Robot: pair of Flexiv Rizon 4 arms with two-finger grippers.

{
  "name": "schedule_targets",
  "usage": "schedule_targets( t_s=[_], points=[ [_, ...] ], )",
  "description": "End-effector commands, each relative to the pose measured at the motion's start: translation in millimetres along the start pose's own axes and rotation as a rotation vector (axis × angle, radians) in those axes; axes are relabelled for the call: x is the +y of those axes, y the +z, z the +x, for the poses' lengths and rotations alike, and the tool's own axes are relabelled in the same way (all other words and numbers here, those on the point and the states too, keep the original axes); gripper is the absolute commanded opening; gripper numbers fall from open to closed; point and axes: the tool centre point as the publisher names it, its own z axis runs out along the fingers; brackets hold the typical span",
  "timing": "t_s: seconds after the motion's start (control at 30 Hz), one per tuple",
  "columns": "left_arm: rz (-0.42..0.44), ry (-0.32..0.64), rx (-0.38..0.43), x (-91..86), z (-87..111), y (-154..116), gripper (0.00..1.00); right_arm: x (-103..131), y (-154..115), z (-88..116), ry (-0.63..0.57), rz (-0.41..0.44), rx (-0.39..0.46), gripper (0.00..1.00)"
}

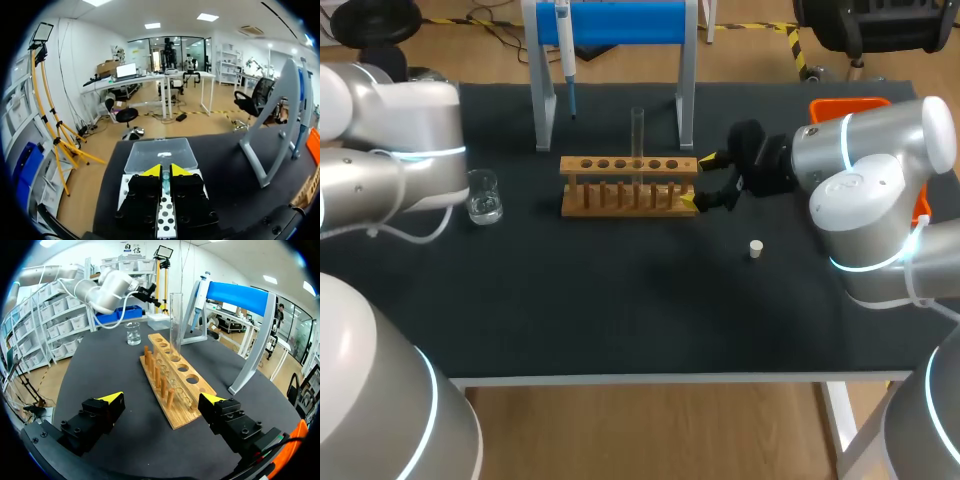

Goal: Invert the test tube, pick up the pipette, mount the tip to pipette, aspirate from beaker and dispense into the tube, eject the tip, return the pipette, and cap with the stopper.

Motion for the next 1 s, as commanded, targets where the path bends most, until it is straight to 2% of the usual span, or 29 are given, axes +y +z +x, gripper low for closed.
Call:
schedule_targets(
  t_s=[0.03,0.3,0.47,0.57,0.7,0.77,0.87,1.0],
  points=[
    [0.009,0.0,-0.005,-6.0,-1.4,-11,0.0,0,-1,0,0.0,0.003,0.003,1.0],
    [0.048,0.019,-0.014,-24.4,0.7,-29,0.0,0,-1,0,0.0,0.003,0.003,1.0],
    [0.085,0.065,0.054,-44.3,11.7,-56,0.0,0,-1,0,0.0,0.003,0.003,1.0],
    [0.11,0.126,0.156,-57.1,24.5,-80,0.0,0,-1,0,0.0,0.003,0.003,1.0],
    [0.139,0.265,0.34,-70.7,50.7,-117,0.0,0,-1,0,0.0,0.003,0.003,1.0],
    [0.156,0.323,0.448,-75.4,68.4,-137,0.0,0,-1,0,0.0,0.003,0.003,1.0],
    [0.214,0.47,0.686,-78.7,106.2,-172,0.0,0,-1,0,0.0,0.003,0.003,1.0],
    [0.214,0.47,0.686,-78.7,106.2,-172,0.0,0,-1,0,0.0,0.003,0.003,1.0]
  ],
)
